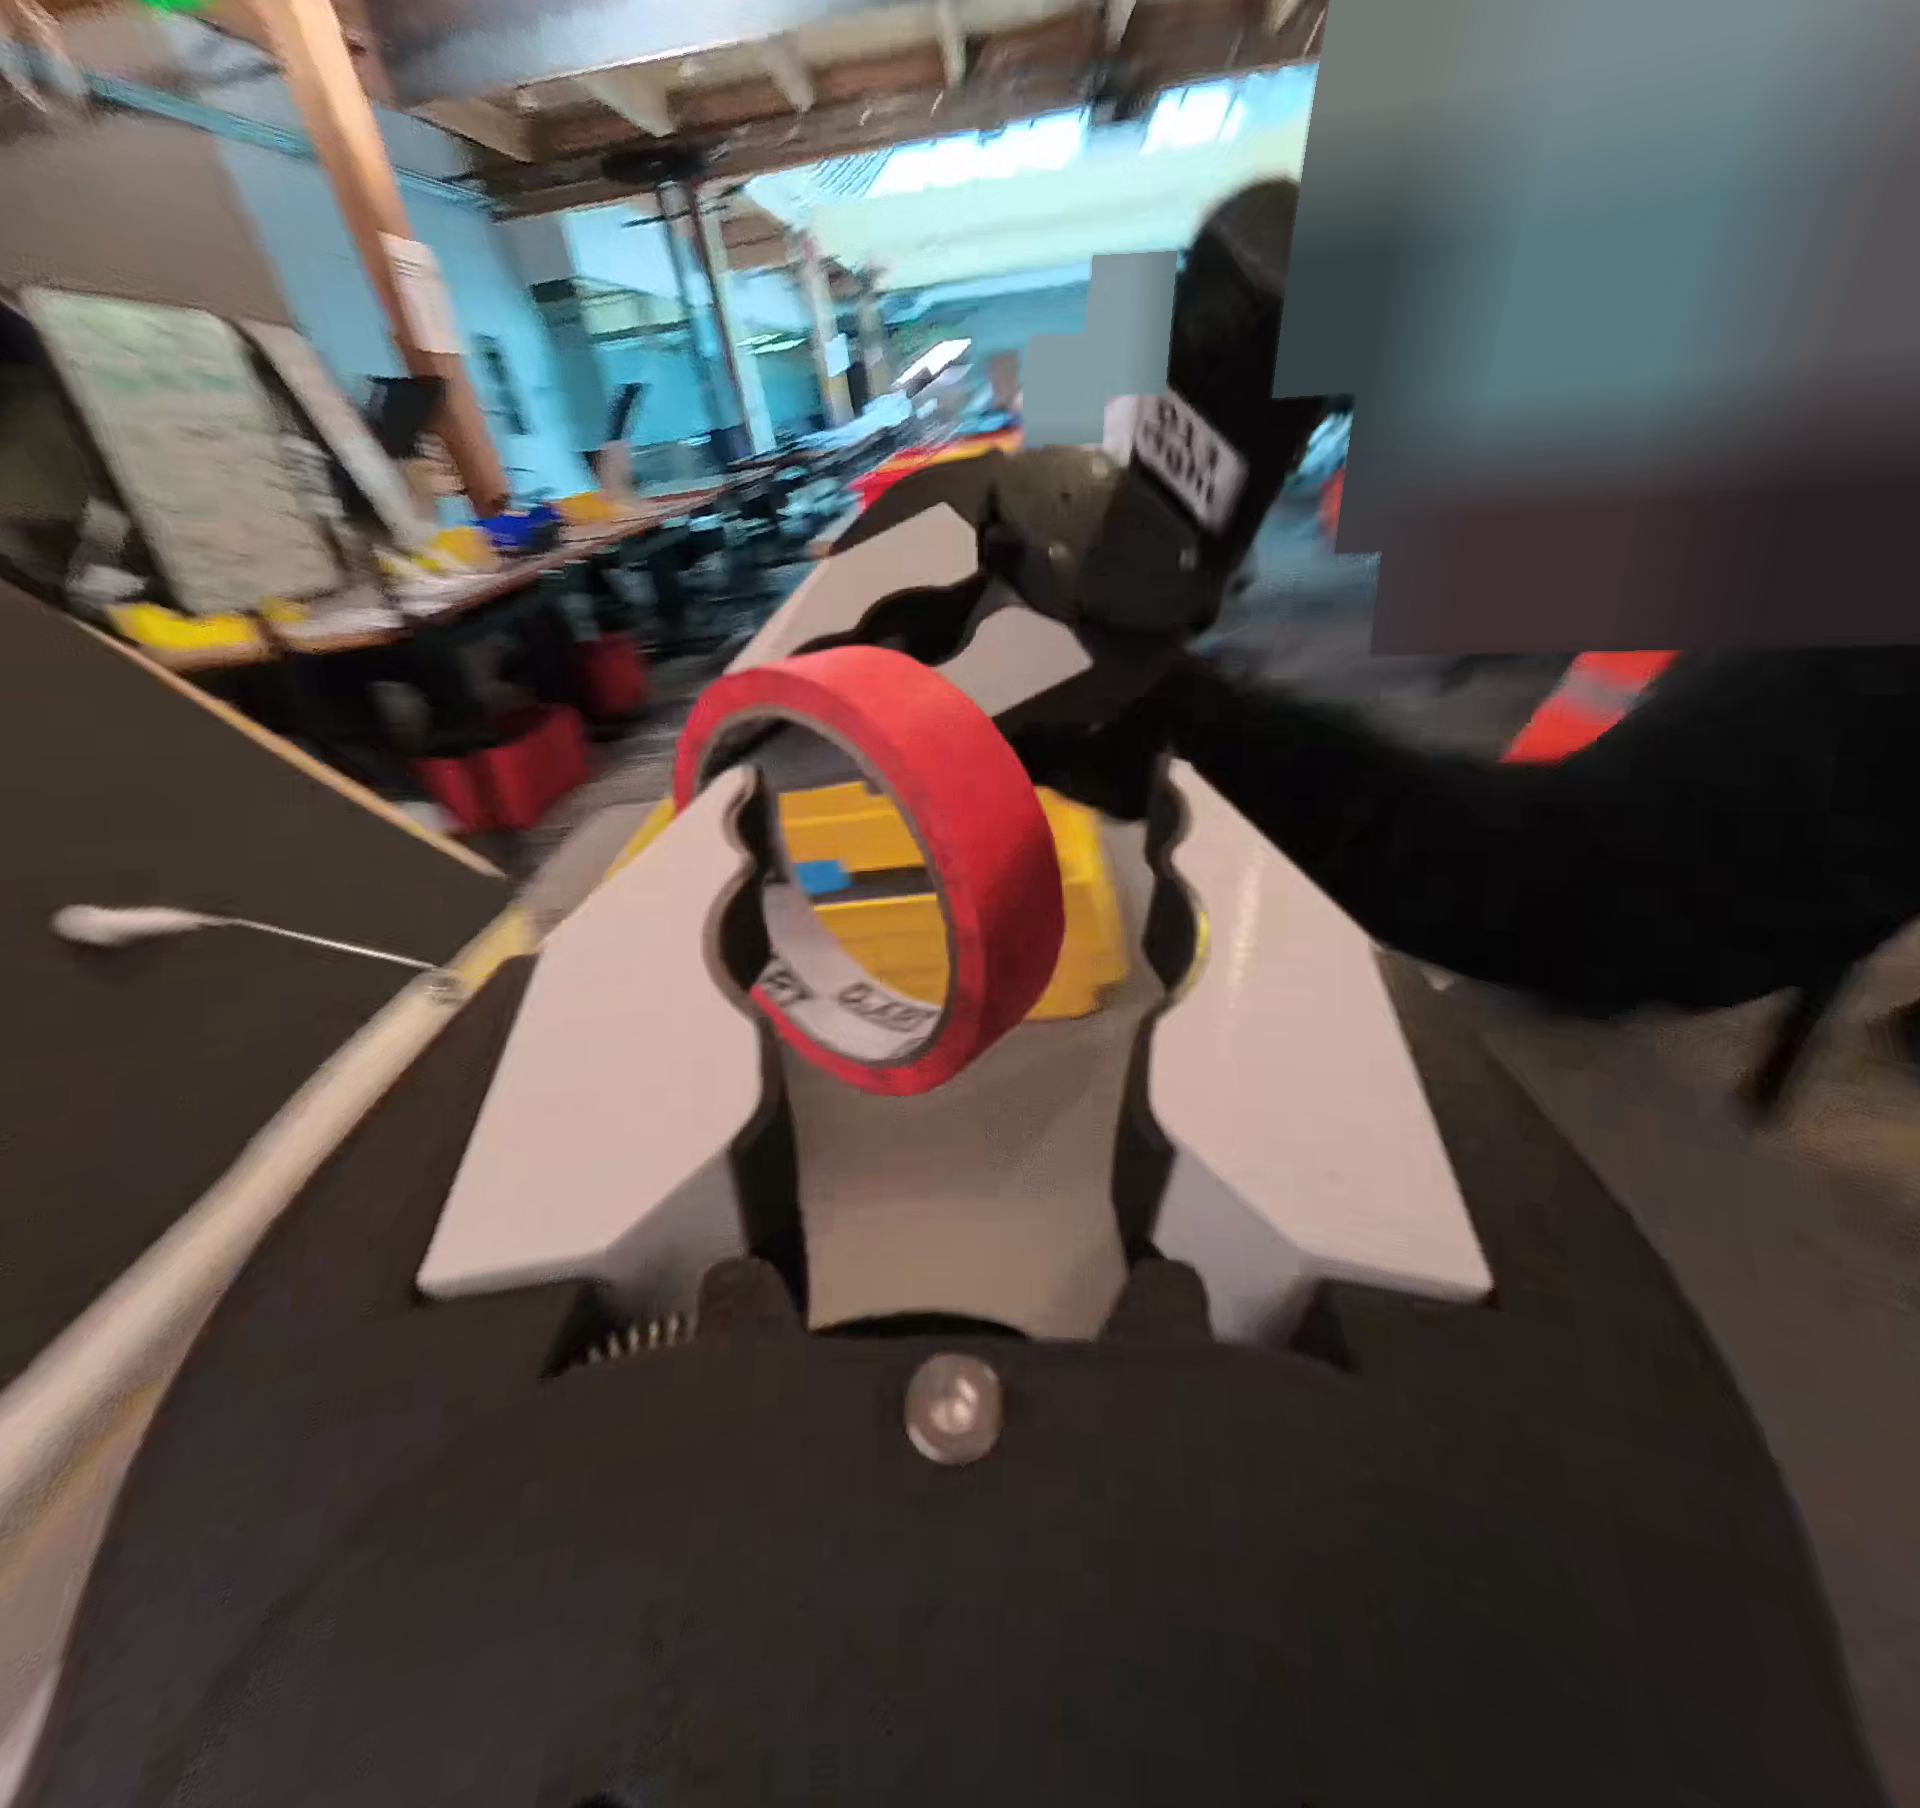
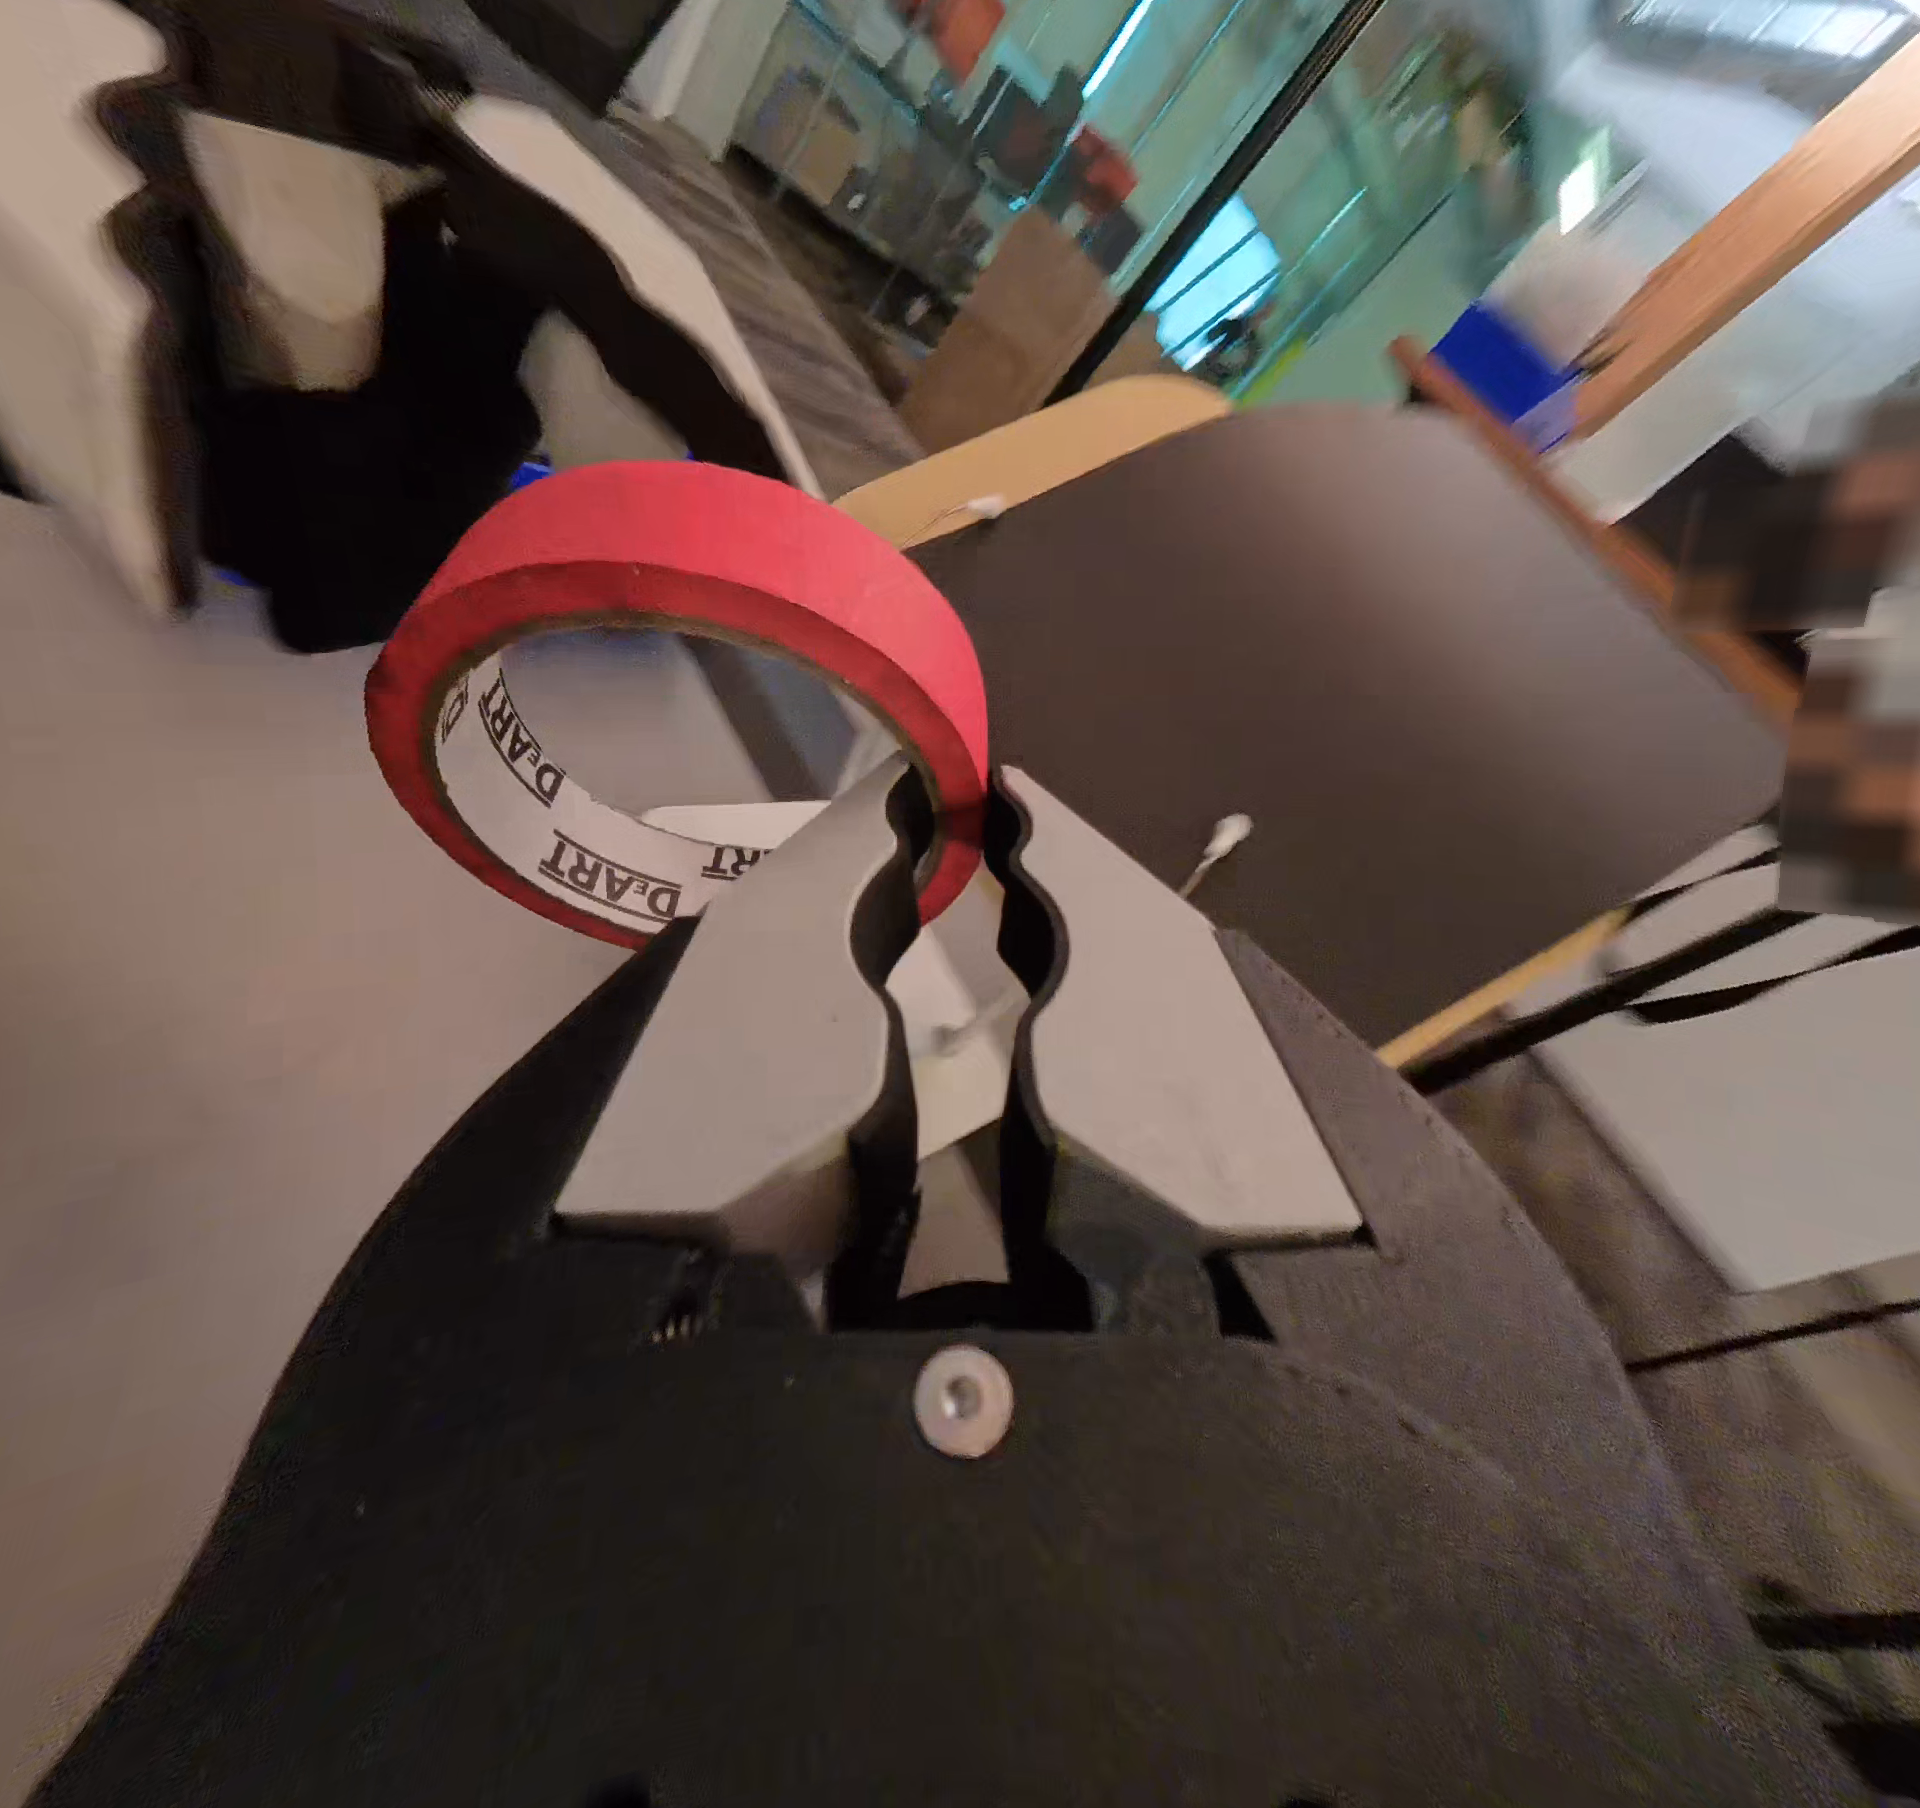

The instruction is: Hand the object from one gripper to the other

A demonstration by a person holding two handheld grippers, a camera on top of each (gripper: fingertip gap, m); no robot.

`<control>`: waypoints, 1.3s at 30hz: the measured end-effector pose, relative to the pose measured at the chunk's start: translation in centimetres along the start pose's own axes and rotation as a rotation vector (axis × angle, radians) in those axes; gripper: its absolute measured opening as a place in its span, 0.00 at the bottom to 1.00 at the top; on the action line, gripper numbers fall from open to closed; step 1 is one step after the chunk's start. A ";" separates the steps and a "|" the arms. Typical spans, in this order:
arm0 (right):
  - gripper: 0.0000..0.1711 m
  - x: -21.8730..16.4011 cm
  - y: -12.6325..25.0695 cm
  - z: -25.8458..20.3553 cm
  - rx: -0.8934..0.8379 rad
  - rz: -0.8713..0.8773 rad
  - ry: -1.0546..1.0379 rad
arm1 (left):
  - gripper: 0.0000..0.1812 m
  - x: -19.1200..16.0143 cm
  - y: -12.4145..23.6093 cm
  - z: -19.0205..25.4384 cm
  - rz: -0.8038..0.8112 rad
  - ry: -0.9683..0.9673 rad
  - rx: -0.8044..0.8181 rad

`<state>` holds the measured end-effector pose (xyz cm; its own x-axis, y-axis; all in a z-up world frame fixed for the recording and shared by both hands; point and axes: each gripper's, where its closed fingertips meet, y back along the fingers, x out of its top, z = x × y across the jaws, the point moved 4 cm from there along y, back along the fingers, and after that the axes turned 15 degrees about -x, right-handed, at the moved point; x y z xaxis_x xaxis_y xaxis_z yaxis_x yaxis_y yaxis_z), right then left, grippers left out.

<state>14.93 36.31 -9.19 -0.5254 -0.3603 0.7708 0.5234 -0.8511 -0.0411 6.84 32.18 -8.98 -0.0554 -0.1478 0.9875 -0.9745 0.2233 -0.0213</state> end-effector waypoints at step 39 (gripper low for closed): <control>0.66 2.0 2.1 -0.3 0.284 0.159 -0.262 | 0.61 -0.2 1.8 -1.9 0.073 0.115 0.067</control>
<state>14.82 33.66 -7.91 -0.2538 -0.3387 0.9060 0.7679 -0.6401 -0.0242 5.50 34.47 -8.89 -0.1055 -0.0217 0.9942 -0.9813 0.1643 -0.1006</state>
